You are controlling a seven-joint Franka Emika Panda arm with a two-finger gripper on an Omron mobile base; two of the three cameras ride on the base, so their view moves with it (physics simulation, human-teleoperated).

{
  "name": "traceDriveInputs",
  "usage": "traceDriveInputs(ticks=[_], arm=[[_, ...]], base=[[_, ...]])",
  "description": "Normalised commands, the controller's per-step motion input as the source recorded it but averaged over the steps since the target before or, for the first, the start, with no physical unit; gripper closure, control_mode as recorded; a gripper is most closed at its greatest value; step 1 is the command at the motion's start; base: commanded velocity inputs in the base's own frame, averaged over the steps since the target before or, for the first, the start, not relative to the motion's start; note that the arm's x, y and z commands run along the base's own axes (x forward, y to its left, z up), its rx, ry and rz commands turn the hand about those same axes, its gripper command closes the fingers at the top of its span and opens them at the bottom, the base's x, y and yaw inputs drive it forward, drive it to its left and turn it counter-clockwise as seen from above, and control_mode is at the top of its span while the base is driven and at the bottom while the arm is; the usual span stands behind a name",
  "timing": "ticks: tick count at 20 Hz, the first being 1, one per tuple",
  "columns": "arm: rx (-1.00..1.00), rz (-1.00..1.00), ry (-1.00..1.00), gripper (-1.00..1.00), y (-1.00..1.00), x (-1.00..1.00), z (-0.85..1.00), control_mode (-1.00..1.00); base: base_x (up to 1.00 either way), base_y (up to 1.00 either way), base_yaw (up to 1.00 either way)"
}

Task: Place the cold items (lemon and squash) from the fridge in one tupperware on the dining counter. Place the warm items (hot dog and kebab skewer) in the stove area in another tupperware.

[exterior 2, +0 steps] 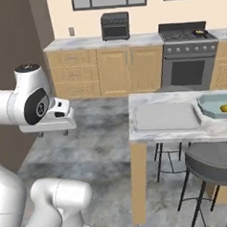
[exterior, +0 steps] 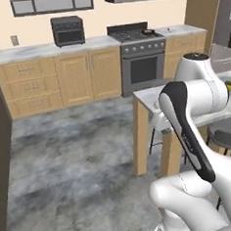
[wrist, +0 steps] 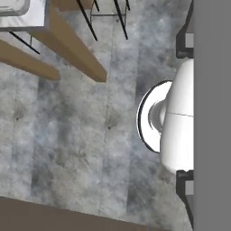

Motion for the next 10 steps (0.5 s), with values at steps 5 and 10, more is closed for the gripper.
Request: traceDriveInputs(ticks=[5, 10], arm=[[0.00, 0.00, 0.00, -1.00, 0.00, 0.00, 0.00, 1.00], [0.00, 0.00, 0.00, -1.00, 0.00, 0.00, 0.00, 1.00]], base=[[0.41, 1.00, -0.38], [0.67, 1.00, -0.40]])
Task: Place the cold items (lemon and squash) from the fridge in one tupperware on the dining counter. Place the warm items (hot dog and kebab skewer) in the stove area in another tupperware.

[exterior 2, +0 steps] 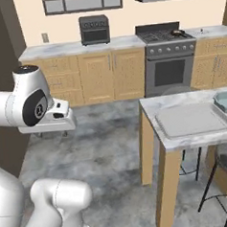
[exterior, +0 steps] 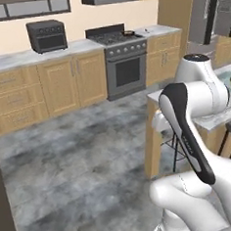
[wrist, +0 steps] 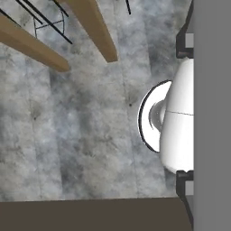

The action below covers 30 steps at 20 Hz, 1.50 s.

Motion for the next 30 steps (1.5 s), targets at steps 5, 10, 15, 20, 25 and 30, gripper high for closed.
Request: traceDriveInputs(ticks=[5, 10, 15, 20, 25, 30], arm=[[0.00, 0.00, 0.00, -1.00, 0.00, 0.00, 0.00, 1.00], [0.00, 0.00, 0.00, -1.00, 0.00, 0.00, 0.00, 1.00], [0.00, 0.00, 0.00, -1.00, 0.00, 0.00, 0.00, 1.00], [0.00, 0.00, 0.00, -1.00, 0.00, 0.00, 0.00, 1.00], [0.00, 0.00, 0.00, -1.00, 0.00, 0.00, 0.00, 1.00], [0.00, 0.00, 0.00, -1.00, 0.00, 0.00, 0.00, 1.00]], base=[[0.95, 0.99, -0.37], [1.00, 0.61, -0.38], [1.00, 0.45, -0.43], [1.00, 0.58, -0.38], [1.00, 0.71, -0.38], [1.00, 0.55, -0.35]])
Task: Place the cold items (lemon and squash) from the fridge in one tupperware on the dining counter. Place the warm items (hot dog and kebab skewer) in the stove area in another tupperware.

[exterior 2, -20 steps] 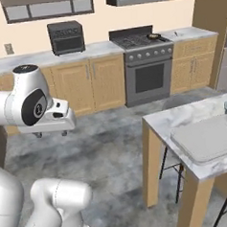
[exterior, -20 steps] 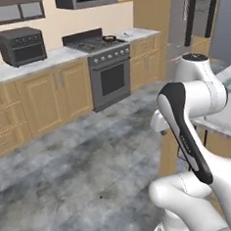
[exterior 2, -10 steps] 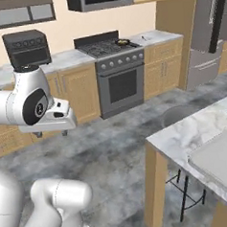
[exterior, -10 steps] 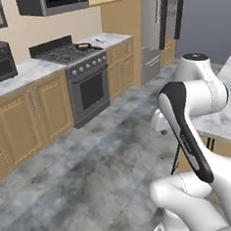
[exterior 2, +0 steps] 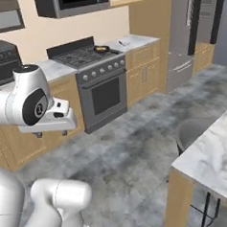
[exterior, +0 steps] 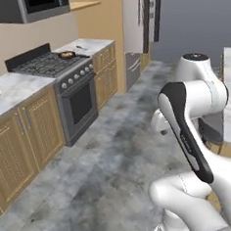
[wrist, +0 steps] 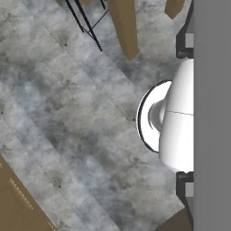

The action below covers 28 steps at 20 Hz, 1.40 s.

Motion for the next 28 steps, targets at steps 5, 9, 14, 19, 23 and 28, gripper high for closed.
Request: traceDriveInputs(ticks=[5, 9, 14, 19, 23, 28], arm=[[0.00, 0.00, 0.00, -1.00, 0.00, 0.00, 0.00, 1.00], [0.00, 0.00, 0.00, -1.00, 0.00, 0.00, 0.00, 1.00], [0.00, 0.00, 0.00, -1.00, 0.00, 0.00, 0.00, 1.00], [0.00, 0.00, 0.00, -1.00, 0.00, 0.00, 0.00, 1.00], [0.00, 0.00, 0.00, -1.00, 0.00, 0.00, 0.00, 1.00], [0.00, 0.00, 0.00, -1.00, 0.00, 0.00, 0.00, 1.00]], base=[[1.00, 0.38, -0.19], [1.00, 0.03, -0.01], [1.00, 0.00, 0.01], [1.00, 0.00, 0.16], [1.00, -0.01, 0.23], [1.00, -0.07, 0.28]])
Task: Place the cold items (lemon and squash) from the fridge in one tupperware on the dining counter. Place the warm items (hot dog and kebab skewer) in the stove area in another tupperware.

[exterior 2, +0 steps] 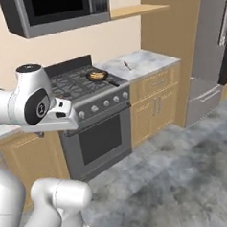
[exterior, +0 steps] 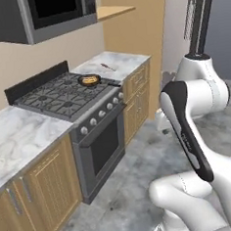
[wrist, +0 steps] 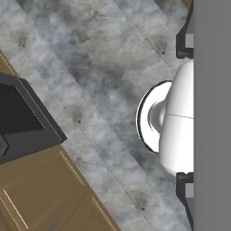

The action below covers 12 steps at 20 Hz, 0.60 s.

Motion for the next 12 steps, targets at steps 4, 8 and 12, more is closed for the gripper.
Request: traceDriveInputs(ticks=[4, 8, 12], arm=[[0.00, 0.00, 0.00, -1.00, 0.00, 0.00, 0.00, 1.00], [0.00, 0.00, 0.00, -1.00, 0.00, 0.00, 0.00, 1.00], [0.00, 0.00, 0.00, -1.00, 0.00, 0.00, 0.00, 1.00]], base=[[1.00, -0.14, 0.36], [1.00, -0.35, 0.41], [1.00, -0.47, 0.45]])
